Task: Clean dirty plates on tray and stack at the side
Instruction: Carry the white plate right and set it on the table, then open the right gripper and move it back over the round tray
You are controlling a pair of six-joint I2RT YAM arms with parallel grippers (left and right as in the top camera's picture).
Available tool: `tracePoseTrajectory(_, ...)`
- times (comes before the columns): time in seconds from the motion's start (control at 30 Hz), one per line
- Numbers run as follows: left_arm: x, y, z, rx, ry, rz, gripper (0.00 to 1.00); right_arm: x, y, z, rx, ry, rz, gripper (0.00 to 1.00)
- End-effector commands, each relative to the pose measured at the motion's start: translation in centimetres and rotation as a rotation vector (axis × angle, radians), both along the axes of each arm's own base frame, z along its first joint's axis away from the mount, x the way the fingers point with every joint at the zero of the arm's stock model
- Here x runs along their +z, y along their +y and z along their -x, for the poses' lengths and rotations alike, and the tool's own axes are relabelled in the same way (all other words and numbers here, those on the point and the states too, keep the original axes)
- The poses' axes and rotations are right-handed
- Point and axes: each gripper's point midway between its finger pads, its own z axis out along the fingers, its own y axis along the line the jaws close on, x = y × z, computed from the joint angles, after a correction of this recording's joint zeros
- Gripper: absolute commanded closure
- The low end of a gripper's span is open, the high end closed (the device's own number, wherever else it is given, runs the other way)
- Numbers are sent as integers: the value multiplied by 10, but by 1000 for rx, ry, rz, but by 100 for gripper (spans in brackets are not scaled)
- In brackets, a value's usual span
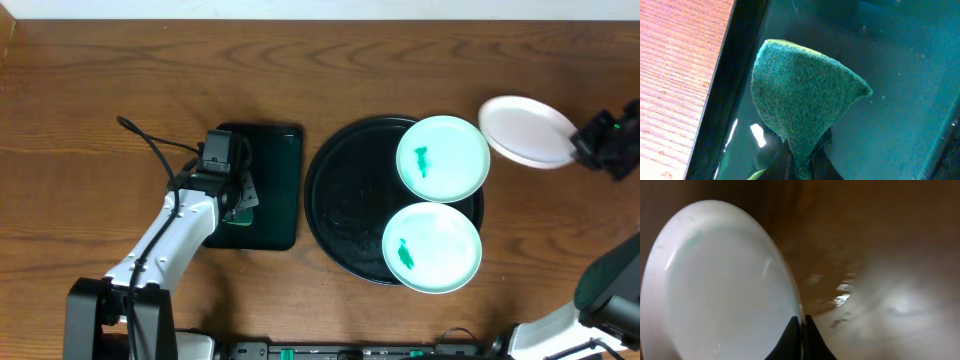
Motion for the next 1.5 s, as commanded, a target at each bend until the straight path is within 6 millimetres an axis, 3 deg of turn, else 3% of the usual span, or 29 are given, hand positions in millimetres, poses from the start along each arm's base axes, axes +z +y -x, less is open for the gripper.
tracePoseTrajectory(0.0,0,1,2,-7,0,-5,92,12,-30,20,-44,30,106,99)
tracePoseTrajectory(0.27,0,1,1,-7,-3,-4,92,-19,-45,47,-85,138,155,99)
tracePoseTrajectory(0.63,0,1,1,-7,-3,-4,92,-81,-34,58,-76,150,134,99)
tracePoseTrajectory(1.03,0,1,1,-7,-3,-4,92,-90,-17,53,6,137,109,99)
tracePoseTrajectory(1.27,0,1,1,-7,-3,-4,92,-96,-16,56,7,148,117,99)
tracePoseTrajectory(1.33,0,1,1,-7,-3,-4,92,-96,-17,57,6,149,123,94)
tracePoseTrajectory(1.47,0,1,1,-7,-3,-4,92,-96,-16,58,24,156,122,67)
